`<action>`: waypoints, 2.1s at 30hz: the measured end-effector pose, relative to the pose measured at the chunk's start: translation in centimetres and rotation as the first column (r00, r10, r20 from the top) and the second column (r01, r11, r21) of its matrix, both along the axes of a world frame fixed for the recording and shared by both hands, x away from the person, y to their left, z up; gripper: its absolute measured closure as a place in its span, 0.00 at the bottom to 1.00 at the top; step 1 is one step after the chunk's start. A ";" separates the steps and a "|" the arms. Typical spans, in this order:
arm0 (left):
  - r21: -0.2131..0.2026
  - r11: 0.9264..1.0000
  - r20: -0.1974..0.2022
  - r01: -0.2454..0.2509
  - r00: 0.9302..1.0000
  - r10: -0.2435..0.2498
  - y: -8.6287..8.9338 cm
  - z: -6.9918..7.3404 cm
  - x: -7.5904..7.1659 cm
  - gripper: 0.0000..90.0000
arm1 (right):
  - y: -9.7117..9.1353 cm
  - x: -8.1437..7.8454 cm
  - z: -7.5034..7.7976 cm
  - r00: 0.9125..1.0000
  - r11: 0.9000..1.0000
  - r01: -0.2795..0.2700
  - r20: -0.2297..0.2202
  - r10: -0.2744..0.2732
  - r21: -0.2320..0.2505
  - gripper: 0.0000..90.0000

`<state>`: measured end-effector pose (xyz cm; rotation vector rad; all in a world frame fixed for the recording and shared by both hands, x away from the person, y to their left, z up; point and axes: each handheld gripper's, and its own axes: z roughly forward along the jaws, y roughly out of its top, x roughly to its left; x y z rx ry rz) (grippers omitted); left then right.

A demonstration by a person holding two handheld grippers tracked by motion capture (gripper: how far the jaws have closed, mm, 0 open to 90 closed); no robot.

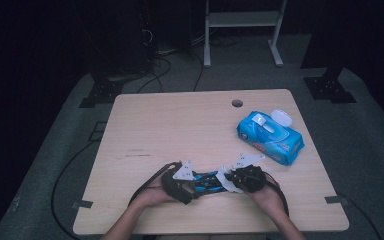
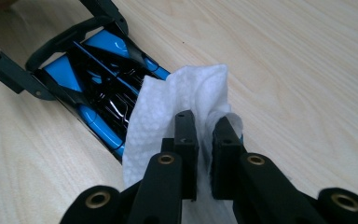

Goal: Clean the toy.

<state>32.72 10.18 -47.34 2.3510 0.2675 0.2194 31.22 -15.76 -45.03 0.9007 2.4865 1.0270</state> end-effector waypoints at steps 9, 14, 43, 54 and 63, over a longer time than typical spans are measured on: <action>0.004 1.000 0.004 0.000 1.000 0.000 0.1 0.0 0.0 0.26 | -1.5 0.3 0.0 0.999 0.998 0.052 -0.009 -0.052 -0.024 0.92; 0.004 1.000 0.003 0.001 1.000 -0.001 0.1 0.0 0.0 0.26 | -1.7 -0.1 0.1 1.000 0.999 0.030 -0.009 -0.030 0.017 0.81; 0.006 1.000 -0.002 0.002 1.000 -0.002 0.0 0.0 0.0 0.26 | 0.3 -1.1 0.1 0.999 0.999 -0.036 -0.018 0.036 0.017 0.93; 0.003 1.000 -0.002 0.006 1.000 -0.006 0.0 0.0 0.1 0.27 | -1.4 -0.4 0.1 0.998 1.000 0.003 -0.063 -0.002 0.022 0.94; 0.006 1.000 0.000 0.007 1.000 -0.007 0.0 0.0 0.1 0.27 | 0.6 -1.1 0.3 0.997 0.996 -0.073 -0.035 0.074 0.041 0.94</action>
